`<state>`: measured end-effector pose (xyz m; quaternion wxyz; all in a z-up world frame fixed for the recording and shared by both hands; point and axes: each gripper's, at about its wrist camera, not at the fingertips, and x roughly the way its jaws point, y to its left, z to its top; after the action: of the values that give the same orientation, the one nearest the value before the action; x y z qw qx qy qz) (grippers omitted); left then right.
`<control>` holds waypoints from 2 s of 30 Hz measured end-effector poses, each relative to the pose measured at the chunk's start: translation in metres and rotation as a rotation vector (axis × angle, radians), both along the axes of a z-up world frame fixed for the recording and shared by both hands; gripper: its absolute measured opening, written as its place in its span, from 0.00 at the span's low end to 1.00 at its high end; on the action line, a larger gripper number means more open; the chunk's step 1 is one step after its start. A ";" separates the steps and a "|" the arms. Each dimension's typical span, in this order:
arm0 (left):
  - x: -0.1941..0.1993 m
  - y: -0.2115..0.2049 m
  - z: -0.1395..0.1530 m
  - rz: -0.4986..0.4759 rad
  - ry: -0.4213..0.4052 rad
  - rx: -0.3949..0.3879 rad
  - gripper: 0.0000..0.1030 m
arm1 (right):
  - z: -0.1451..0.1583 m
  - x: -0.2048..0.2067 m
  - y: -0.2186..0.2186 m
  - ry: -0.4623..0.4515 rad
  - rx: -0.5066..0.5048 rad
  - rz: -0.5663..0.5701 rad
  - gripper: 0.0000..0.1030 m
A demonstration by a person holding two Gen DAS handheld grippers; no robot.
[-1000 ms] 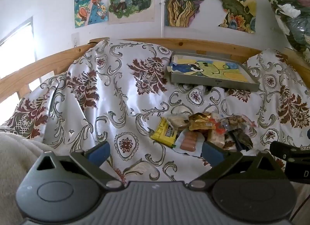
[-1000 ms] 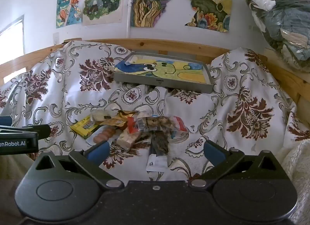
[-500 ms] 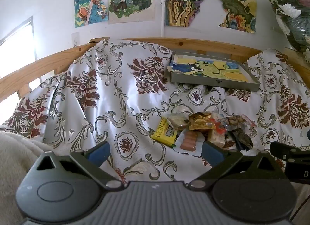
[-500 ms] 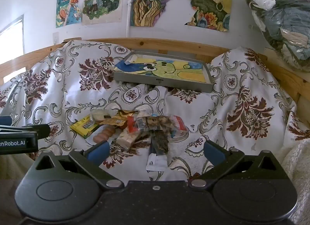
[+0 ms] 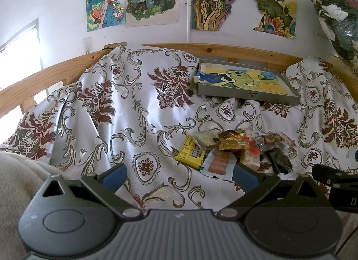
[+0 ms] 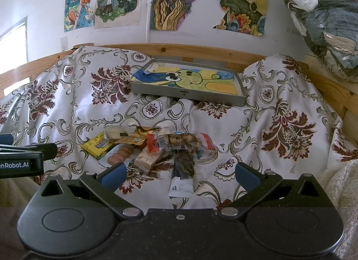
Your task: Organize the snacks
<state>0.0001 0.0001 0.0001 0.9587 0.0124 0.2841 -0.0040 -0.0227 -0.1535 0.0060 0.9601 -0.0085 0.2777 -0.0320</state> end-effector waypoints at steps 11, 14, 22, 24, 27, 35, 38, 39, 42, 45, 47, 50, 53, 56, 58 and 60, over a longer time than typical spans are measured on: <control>0.000 0.000 0.000 0.000 0.000 -0.001 1.00 | 0.000 0.000 0.000 0.000 0.000 0.000 0.99; 0.000 0.000 0.000 0.000 0.001 0.000 1.00 | 0.000 0.000 0.000 0.001 0.000 0.000 0.99; 0.000 0.000 0.000 0.000 0.001 -0.001 1.00 | 0.000 0.000 0.000 0.001 0.001 0.000 0.99; 0.000 0.000 0.000 0.000 0.001 -0.001 1.00 | 0.000 0.000 0.000 0.001 0.001 0.000 0.99; 0.000 0.000 0.000 0.000 0.001 -0.001 1.00 | 0.000 0.000 0.000 0.001 0.001 0.000 0.99; 0.000 0.000 0.000 0.001 0.003 -0.001 1.00 | -0.001 0.000 0.000 0.002 0.002 0.000 0.99; 0.000 0.000 0.000 0.000 0.004 0.000 1.00 | -0.001 0.000 0.000 0.002 0.002 0.000 0.99; 0.000 0.000 0.000 0.000 0.004 0.000 1.00 | -0.001 0.000 0.000 0.002 0.002 0.000 0.99; 0.000 0.002 -0.003 0.000 0.005 0.000 1.00 | -0.001 0.001 0.000 0.004 0.001 0.000 0.99; 0.000 0.002 -0.003 0.000 0.006 0.000 1.00 | -0.001 0.002 0.001 0.003 0.002 0.000 0.99; 0.001 0.002 -0.004 -0.001 0.007 0.000 1.00 | 0.000 0.003 0.001 0.004 0.002 0.000 0.99; 0.001 0.003 -0.005 -0.001 0.011 0.000 1.00 | 0.000 0.004 0.002 0.011 0.004 0.002 0.99; 0.004 0.002 -0.007 -0.003 0.030 -0.008 1.00 | 0.000 0.006 0.001 0.040 0.009 0.000 0.99; 0.009 0.002 -0.008 -0.004 0.048 -0.012 1.00 | -0.001 0.013 0.001 0.075 0.024 0.008 0.99; 0.013 0.001 -0.007 -0.008 0.061 -0.013 1.00 | 0.000 0.017 0.001 0.090 0.028 0.010 0.99; 0.017 0.000 -0.006 -0.012 0.073 -0.014 1.00 | 0.000 0.022 -0.001 0.100 0.035 0.014 0.99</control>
<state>0.0173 0.0003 -0.0058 0.9477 0.0071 0.3189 -0.0122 -0.0009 -0.1541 0.0062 0.9453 0.0045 0.3256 -0.0200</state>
